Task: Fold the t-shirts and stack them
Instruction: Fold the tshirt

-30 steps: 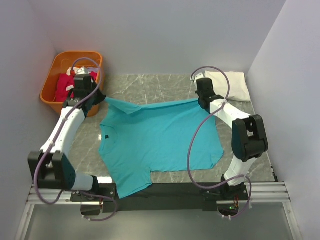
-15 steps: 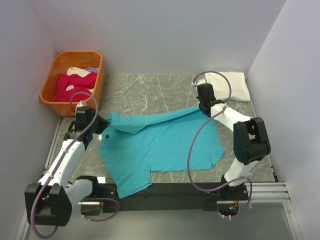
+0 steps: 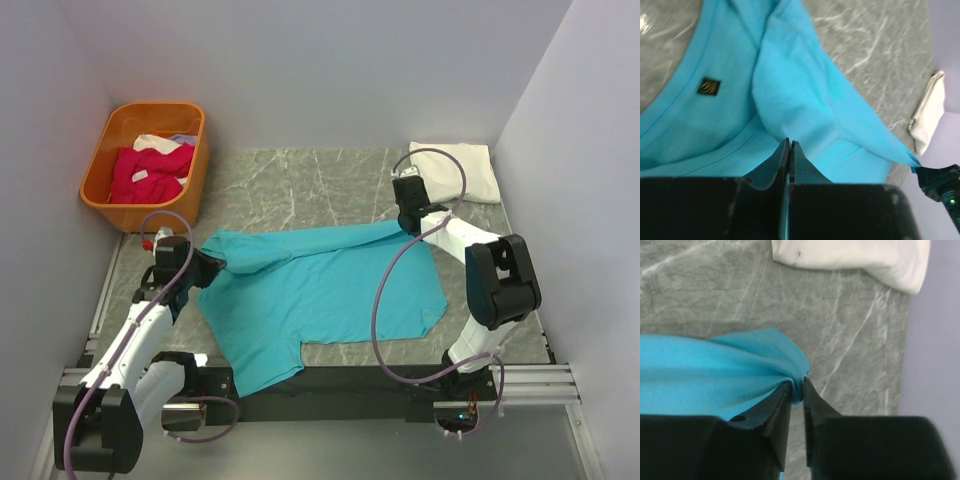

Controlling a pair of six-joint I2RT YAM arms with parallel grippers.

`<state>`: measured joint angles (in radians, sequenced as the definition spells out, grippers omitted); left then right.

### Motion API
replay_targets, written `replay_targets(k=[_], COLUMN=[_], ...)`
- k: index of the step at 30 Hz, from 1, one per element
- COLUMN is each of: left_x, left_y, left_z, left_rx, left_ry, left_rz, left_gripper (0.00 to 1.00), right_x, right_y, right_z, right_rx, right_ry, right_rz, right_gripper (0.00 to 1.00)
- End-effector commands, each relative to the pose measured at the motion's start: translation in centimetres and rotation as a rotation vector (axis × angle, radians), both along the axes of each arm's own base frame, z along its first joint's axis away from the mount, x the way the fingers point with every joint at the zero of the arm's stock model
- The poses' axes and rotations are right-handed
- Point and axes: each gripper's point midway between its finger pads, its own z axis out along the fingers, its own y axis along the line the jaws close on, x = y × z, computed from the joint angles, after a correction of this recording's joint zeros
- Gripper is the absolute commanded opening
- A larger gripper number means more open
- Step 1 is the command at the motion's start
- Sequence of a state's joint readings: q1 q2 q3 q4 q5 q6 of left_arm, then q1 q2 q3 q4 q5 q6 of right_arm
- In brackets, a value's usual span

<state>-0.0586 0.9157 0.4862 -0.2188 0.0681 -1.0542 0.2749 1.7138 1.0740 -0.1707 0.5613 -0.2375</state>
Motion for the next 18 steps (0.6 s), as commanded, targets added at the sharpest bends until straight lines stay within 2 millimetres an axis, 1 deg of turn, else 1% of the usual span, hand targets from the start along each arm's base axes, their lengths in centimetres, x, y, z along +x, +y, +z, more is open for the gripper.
replay_targets(k=[1,2,3,4,5,6,7,8,9,10,11,12,13,14,15,16,18], left_x=[-0.2,-0.4,-0.5,-0.9,-1.0,-1.1,-1.5,-1.4,-1.4,-1.3,-1.3,-1.3,-1.2,-0.9,-0.7,-0.5,0.2], left_y=[-0.2,-0.3,-0.2,-0.2,-0.2,-0.1,0.1,0.2,0.4,0.8,1.3,1.5,1.6,1.7,2.3,2.3,2.1], left_z=[0.6,1.1,1.3,1.3,1.9,2.1,2.0,3.2,3.7,4.3,5.4,6.0,6.3,7.4,7.7,7.9,8.2], left_rx=[-0.038,-0.033,-0.03,-0.022,-0.013,-0.005,0.009,0.036,0.058,0.092,0.147,0.178,0.204,0.258,0.298,0.316,0.364], left_ry=[-0.042,-0.061,-0.068,-0.057,-0.073,-0.075,-0.061,-0.093,-0.107,-0.12,-0.135,-0.142,-0.144,-0.172,-0.171,-0.173,-0.183], left_rz=[0.016,0.006,0.007,0.004,-0.007,-0.009,-0.009,-0.021,-0.027,-0.024,-0.041,-0.052,-0.069,-0.102,-0.097,-0.111,-0.163], left_gripper=[0.07,0.15,0.18,0.22,0.28,0.36,0.44,0.58,0.66,0.73,0.86,0.9,0.93,0.94,0.93,0.92,0.91], right_x=[-1.4,-1.6,-1.8,-2.5,-2.7,-3.4,-3.8,-4.1,-5.0,-5.5,-6.1,-7.1,-7.6,-8.6,-9.5,-10.1,-12.3], right_y=[-0.1,0.0,0.1,0.0,0.1,0.1,0.2,0.3,0.1,0.3,0.4,0.1,0.1,-0.1,-0.1,-0.1,0.2], right_z=[-0.3,-0.3,-0.2,-0.3,0.1,0.1,0.2,0.8,0.7,0.7,1.2,1.0,0.9,0.9,0.7,0.5,-0.8], right_rx=[0.05,0.072,0.084,0.089,0.124,0.143,0.163,0.212,0.227,0.262,0.313,0.328,0.361,0.402,0.416,0.435,0.483], right_ry=[-0.003,-0.008,-0.006,0.016,-0.003,0.01,0.009,-0.023,-0.002,0.006,-0.022,-0.005,0.002,-0.018,-0.004,0.002,0.04], right_rz=[-0.076,-0.093,-0.1,-0.116,-0.148,-0.167,-0.187,-0.233,-0.26,-0.281,-0.332,-0.364,-0.387,-0.437,-0.457,-0.472,-0.507], right_gripper=[0.29,0.36,0.4,0.45,0.51,0.55,0.56,0.58,0.58,0.58,0.61,0.64,0.65,0.65,0.63,0.63,0.59])
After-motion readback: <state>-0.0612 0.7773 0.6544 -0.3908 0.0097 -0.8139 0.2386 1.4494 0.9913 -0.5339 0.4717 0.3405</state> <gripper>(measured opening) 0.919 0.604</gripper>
